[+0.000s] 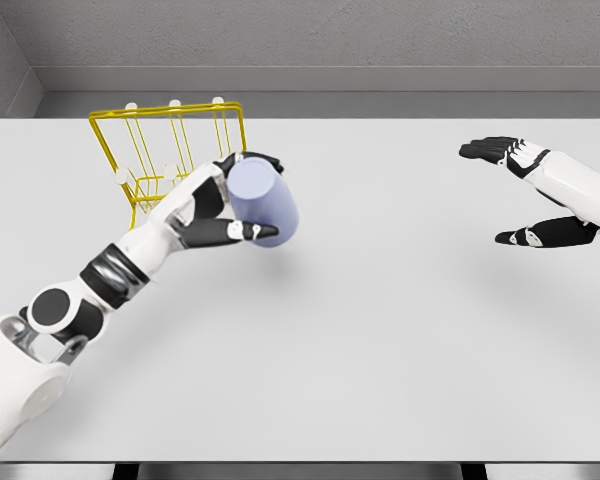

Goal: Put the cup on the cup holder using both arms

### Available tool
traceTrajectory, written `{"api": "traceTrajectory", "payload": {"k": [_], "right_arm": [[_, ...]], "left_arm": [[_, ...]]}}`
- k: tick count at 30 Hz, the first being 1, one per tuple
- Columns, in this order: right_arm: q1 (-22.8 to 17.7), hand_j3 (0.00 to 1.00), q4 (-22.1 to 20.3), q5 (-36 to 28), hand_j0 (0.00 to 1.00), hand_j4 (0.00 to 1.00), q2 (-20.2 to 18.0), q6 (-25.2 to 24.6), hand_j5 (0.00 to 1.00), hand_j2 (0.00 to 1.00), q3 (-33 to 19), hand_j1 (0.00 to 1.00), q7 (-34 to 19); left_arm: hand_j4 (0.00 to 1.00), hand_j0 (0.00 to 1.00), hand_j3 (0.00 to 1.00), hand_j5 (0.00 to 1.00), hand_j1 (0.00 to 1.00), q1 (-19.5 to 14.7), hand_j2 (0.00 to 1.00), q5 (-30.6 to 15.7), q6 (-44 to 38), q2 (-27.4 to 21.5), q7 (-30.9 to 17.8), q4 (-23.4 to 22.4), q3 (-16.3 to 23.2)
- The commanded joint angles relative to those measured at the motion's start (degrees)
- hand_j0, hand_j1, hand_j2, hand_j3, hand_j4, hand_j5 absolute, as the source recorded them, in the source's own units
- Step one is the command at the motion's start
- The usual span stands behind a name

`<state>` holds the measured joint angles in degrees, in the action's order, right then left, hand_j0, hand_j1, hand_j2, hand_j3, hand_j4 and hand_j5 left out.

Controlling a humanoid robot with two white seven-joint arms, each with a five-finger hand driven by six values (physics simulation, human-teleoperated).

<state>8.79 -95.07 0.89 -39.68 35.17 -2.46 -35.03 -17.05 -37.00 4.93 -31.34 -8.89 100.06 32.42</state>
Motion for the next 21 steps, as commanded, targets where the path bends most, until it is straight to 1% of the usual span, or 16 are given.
{"api": "traceTrajectory", "payload": {"k": [1, 6, 10, 21], "right_arm": [[0.0, 1.0, 0.0, -0.5, 1.0, 1.0, 0.0, -0.2, 1.0, 1.0, 0.0, 1.0, 0.0], [0.0, 1.0, 0.0, -0.5, 1.0, 1.0, 0.0, -0.2, 1.0, 1.0, 0.0, 1.0, 0.0], [0.0, 1.0, 0.0, -0.5, 1.0, 1.0, 0.0, -0.2, 1.0, 1.0, 0.0, 1.0, 0.0], [0.0, 1.0, 0.1, -0.5, 1.0, 1.0, 0.0, -0.2, 1.0, 1.0, 0.0, 1.0, 0.0]], "left_arm": [[0.62, 0.62, 0.62, 0.62, 0.62, -0.1, 0.62, -0.7, 0.0, -0.8, 0.0, 0.1, -1.3], [0.62, 0.62, 0.62, 0.62, 0.62, -0.2, 0.62, -1.2, 0.0, -2.0, 0.0, 0.2, -2.3], [0.62, 0.62, 0.62, 0.62, 0.62, -0.4, 0.62, -1.4, -0.1, -2.6, 0.0, 0.1, -3.9], [0.62, 0.62, 0.62, 0.62, 0.62, -1.9, 0.62, -1.6, -0.1, -2.9, 0.2, -0.3, -4.4]]}}
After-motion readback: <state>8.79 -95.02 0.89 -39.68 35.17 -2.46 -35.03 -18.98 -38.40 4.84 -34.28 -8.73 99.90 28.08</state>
